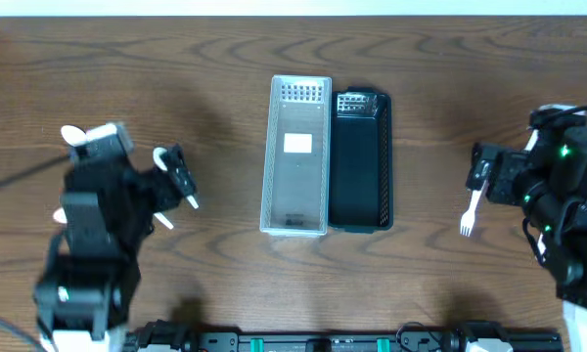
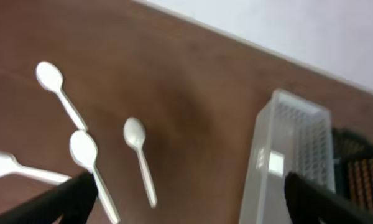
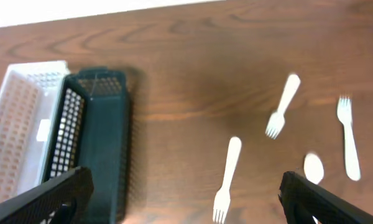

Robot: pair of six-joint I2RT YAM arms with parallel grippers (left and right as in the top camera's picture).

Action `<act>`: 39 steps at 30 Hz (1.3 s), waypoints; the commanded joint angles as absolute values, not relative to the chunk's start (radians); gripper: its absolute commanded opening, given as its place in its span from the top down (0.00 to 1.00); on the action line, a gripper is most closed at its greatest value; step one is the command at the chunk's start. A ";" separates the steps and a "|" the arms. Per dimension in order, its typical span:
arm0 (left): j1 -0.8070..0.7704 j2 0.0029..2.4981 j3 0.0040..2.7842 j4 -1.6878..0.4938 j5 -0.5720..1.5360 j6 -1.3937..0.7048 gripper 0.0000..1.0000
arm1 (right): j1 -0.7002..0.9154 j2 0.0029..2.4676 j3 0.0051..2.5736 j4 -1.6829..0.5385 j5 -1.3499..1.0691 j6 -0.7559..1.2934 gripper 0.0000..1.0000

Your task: Pack container

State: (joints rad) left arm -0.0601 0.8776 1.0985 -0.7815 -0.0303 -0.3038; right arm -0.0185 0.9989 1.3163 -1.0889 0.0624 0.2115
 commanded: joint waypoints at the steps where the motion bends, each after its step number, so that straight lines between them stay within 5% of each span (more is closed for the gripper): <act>1: -0.062 0.978 1.222 -0.873 -0.030 -0.271 0.02 | -0.079 1.098 1.344 -1.176 0.108 0.376 0.01; 19: -0.062 1.077 1.259 -0.953 -0.012 -0.270 0.02 | -0.178 1.668 1.333 -1.192 0.074 0.348 0.01; 39: -0.062 1.077 1.259 -0.953 -0.012 -0.271 0.02 | -0.187 1.753 1.056 -0.846 0.029 0.280 0.01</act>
